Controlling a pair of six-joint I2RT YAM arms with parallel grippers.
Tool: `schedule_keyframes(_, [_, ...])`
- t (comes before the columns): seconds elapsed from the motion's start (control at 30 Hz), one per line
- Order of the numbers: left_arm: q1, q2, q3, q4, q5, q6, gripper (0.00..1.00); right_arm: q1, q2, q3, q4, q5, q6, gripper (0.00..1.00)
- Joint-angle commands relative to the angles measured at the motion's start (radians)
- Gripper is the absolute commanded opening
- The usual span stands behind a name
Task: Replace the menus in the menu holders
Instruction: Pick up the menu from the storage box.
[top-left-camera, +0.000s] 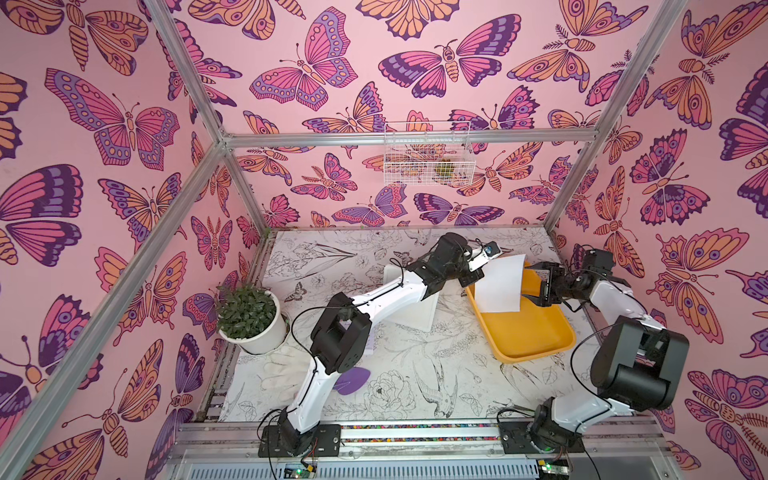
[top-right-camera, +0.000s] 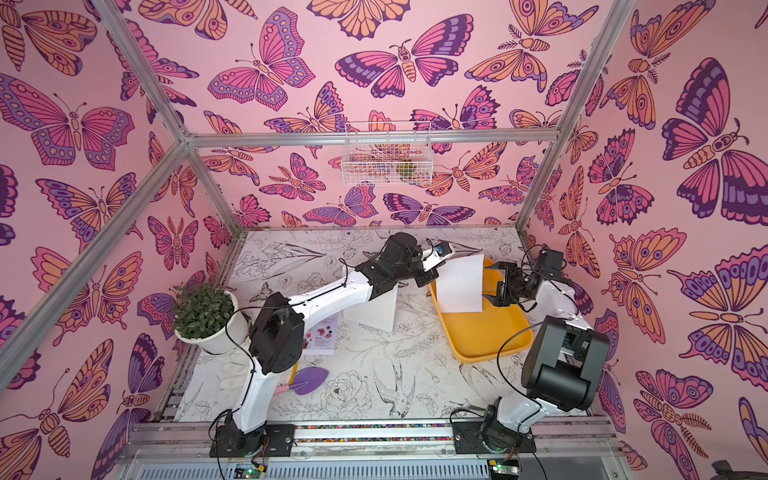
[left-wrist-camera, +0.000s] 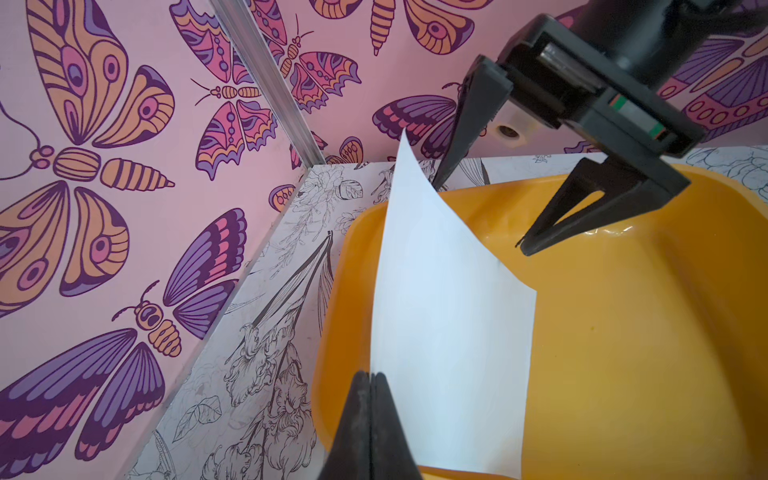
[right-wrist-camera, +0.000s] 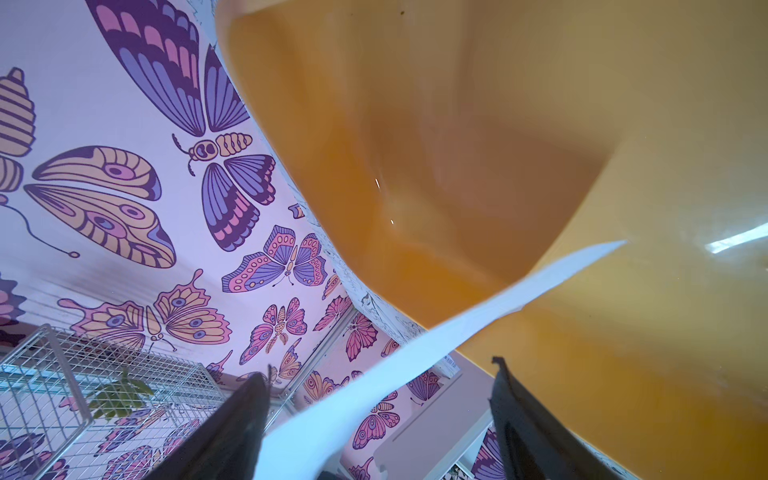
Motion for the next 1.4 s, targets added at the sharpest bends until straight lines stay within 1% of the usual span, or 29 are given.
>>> schedule_keyframes(0.0, [0.006,0.007,0.019,0.012,0.004,-0.005,0.0,-0.012,-0.005,0.022,-0.024,-0.016,0.0,0.88])
schedule_keyframes(0.27, [0.0,-0.002,0.018,0.016,0.035,-0.009,0.0,0.014,0.005,0.009,0.13,-0.011,0.151,0.89])
schedule_keyframes(0.5, [-0.003,0.014,0.037,0.013,0.031,-0.009,0.0,0.074,0.031,0.026,0.186,-0.008,0.198,0.89])
schedule_keyframes(0.67, [-0.005,0.007,0.027,0.013,0.038,-0.007,0.0,0.088,0.055,0.008,0.253,-0.004,0.243,0.87])
schedule_keyframes(0.83, [-0.005,-0.004,0.009,0.021,0.04,-0.007,0.0,0.103,0.069,0.01,0.31,-0.01,0.282,0.79])
schedule_keyframes(0.97, [-0.003,-0.011,-0.006,0.032,0.032,-0.007,0.0,0.103,0.07,-0.016,0.349,-0.017,0.298,0.67])
schedule_keyframes(1.1, [-0.003,-0.019,-0.019,0.041,0.027,-0.007,0.0,0.102,0.071,-0.046,0.39,-0.026,0.313,0.51])
schedule_keyframes(1.13, [-0.003,-0.02,-0.022,0.043,0.025,-0.007,0.0,0.102,0.071,-0.052,0.401,-0.028,0.319,0.49])
schedule_keyframes(1.3, [0.0,-0.025,-0.031,0.049,0.019,-0.009,0.0,0.102,0.071,-0.054,0.41,-0.034,0.324,0.48])
schedule_keyframes(1.37, [0.001,-0.029,-0.035,0.053,0.015,-0.01,0.0,0.102,0.07,-0.058,0.411,-0.037,0.322,0.46])
